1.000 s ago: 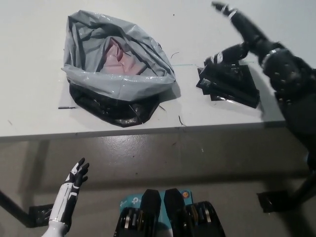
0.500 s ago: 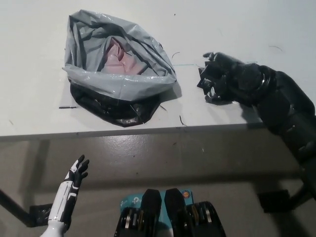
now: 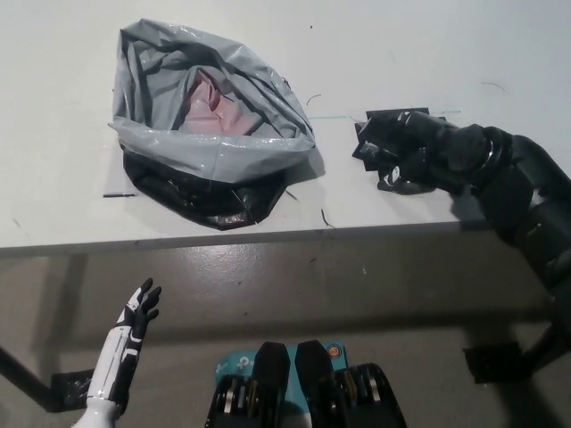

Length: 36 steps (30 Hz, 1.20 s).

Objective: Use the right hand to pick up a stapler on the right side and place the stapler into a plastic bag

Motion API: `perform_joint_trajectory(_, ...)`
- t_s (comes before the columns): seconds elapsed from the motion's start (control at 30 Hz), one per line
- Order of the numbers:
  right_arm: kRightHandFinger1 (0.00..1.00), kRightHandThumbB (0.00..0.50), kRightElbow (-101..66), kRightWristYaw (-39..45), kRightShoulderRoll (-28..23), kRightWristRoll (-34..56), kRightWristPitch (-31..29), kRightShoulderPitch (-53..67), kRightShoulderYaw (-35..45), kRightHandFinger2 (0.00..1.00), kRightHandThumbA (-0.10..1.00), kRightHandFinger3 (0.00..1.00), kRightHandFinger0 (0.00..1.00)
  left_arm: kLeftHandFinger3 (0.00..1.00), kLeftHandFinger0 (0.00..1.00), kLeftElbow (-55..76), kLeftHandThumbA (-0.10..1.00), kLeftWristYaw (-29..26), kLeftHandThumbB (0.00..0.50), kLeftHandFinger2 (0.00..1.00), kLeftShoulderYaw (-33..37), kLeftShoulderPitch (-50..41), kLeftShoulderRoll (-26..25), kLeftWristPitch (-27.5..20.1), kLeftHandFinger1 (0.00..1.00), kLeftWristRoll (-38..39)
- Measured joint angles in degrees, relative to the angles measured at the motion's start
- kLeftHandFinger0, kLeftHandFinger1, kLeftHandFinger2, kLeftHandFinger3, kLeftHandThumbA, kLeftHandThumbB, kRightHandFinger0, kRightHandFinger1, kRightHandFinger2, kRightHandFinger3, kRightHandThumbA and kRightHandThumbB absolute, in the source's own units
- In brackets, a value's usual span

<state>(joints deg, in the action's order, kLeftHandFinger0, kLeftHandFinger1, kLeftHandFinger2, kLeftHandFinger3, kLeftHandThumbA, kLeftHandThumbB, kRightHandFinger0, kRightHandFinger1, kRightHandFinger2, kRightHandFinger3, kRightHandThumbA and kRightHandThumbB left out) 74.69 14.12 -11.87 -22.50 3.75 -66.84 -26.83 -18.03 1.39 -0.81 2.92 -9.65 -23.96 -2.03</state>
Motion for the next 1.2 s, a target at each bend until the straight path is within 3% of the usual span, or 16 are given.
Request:
perform_joint_trajectory(0.03, 0.73, 0.437, 0.1, 0.0, -0.1, 0.0, -0.2, 0.0, 0.0, 0.80, 1.00, 0.94, 0.73, 1.00, 1.00, 0.0, 1.00, 0.0, 0.495, 1.00, 0.0, 0.0, 0.0, 0.0, 1.00, 0.0)
perform_joint_trajectory(0.07, 0.41, 0.427, 0.3, 0.0, -0.1, 0.0, -0.7, 0.0, 0.1, 0.50, 1.00, 0.65, 0.39, 1.00, 1.00, 0.0, 1.00, 0.0, 0.494, 1.00, 0.0, 0.0, 0.0, -0.1, 1.00, 0.0)
perform_joint_trajectory(0.1, 0.38, 0.404, 0.4, -0.2, -0.2, 0.1, -1.1, 0.0, 0.3, 0.47, 0.98, 0.63, 0.28, 1.00, 1.00, 0.0, 1.00, 0.0, 0.493, 1.00, 0.0, 0.0, 0.0, -0.2, 1.00, 0.0)
perform_joint_trajectory(0.13, 0.51, 0.372, 0.5, -0.4, -0.3, 0.1, -1.3, 0.0, 0.5, 0.53, 0.86, 0.60, 0.39, 1.00, 1.00, -0.1, 1.00, 0.0, 0.486, 1.00, 0.0, 0.0, 0.0, -0.2, 1.00, 0.0)
perform_joint_trajectory(0.2, 0.18, 0.302, 0.6, -1.0, -0.5, 0.1, -1.9, -0.2, 0.9, 0.23, 0.57, 0.26, 0.06, 1.00, 1.00, -0.1, 1.00, 0.0, 0.486, 1.00, 0.0, 0.0, 0.0, -0.3, 1.00, 0.0)
perform_joint_trajectory(0.23, 0.16, 0.278, 0.8, -2.3, -0.7, 0.1, -2.6, -0.3, 1.1, 0.25, 0.50, 0.27, 0.01, 1.00, 1.00, -0.1, 1.00, 0.0, 0.486, 1.00, 0.0, 0.1, 0.0, -0.4, 1.00, 0.0)
perform_joint_trajectory(0.3, 0.29, 0.264, 1.0, -3.8, -0.6, 0.1, -2.8, -0.3, 1.4, 0.35, 0.47, 0.41, 0.12, 1.00, 1.00, -0.1, 1.00, 0.1, 0.490, 1.00, 0.0, 0.1, 0.0, -0.4, 1.00, 0.0)
perform_joint_trajectory(0.4, 0.28, 0.283, 1.6, -6.5, -0.3, 0.2, -3.2, -0.1, 2.6, 0.34, 0.56, 0.09, 0.05, 1.00, 1.00, -0.2, 1.00, 0.2, 0.488, 1.00, 0.0, 0.3, 0.0, -0.4, 1.00, 0.0)
perform_joint_trajectory(0.5, 0.59, 0.292, 1.9, -7.8, -0.1, 0.2, -3.5, 0.5, 3.4, 0.72, 0.59, 0.04, 0.18, 1.00, 1.00, -0.4, 1.00, 0.2, 0.475, 1.00, 0.0, 0.6, 0.0, -0.4, 1.00, 0.0)
perform_joint_trajectory(0.57, 0.63, 0.290, 2.0, -8.6, 0.0, 0.3, -3.8, 0.8, 4.0, 0.82, 0.59, 0.14, 0.24, 1.00, 1.00, -0.5, 1.00, 0.3, 0.474, 1.00, 0.0, 0.8, 0.0, -0.5, 1.00, 0.0)
perform_joint_trajectory(0.67, 0.59, 0.293, 2.3, -8.9, 0.0, 0.4, -4.1, 0.8, 4.7, 0.78, 0.56, 0.31, 0.26, 1.00, 1.00, -0.6, 1.00, 0.3, 0.470, 1.00, 0.0, 1.0, 0.0, -0.5, 1.00, 0.1)
perform_joint_trajectory(0.8, 0.37, 0.297, 2.6, -9.0, 0.0, 1.3, -4.5, 1.0, 7.3, 0.56, 0.49, 0.64, 0.06, 1.00, 1.00, -0.6, 1.00, 0.4, 0.475, 1.00, 0.0, 1.0, 0.0, -0.4, 1.00, 0.3)
perform_joint_trajectory(0.9, 0.34, 0.298, 2.6, -8.9, 0.0, 3.6, -4.5, 1.3, 12.1, 0.61, 0.44, 0.74, 0.00, 1.00, 1.00, -0.6, 1.00, 0.6, 0.482, 1.00, -0.1, 1.1, 0.0, -0.4, 1.00, 0.3)
perform_joint_trajectory(1.0, 0.28, 0.285, 2.7, -8.8, 0.4, 7.1, -3.9, 1.7, 19.3, 0.64, 0.38, 0.67, 0.00, 1.00, 1.00, -0.6, 1.00, 0.6, 0.484, 1.00, -0.1, 1.1, 0.0, -0.4, 1.00, 0.3)
perform_joint_trajectory(1.07, 0.24, 0.333, 2.9, -8.5, 0.6, 9.0, -3.3, 2.1, 23.3, 0.63, 0.34, 0.67, 0.00, 1.00, 1.00, -0.7, 1.00, 0.6, 0.483, 1.00, -0.1, 1.1, 0.0, -0.4, 1.00, 0.3)
perform_joint_trajectory(1.2, 0.11, 0.313, 3.7, -7.6, 1.2, 13.3, -2.2, 3.4, 31.6, 0.53, 0.35, 0.49, 0.00, 1.00, 1.00, -0.7, 1.00, 0.6, 0.486, 1.00, -0.1, 1.1, 0.0, -0.4, 1.00, 0.3)
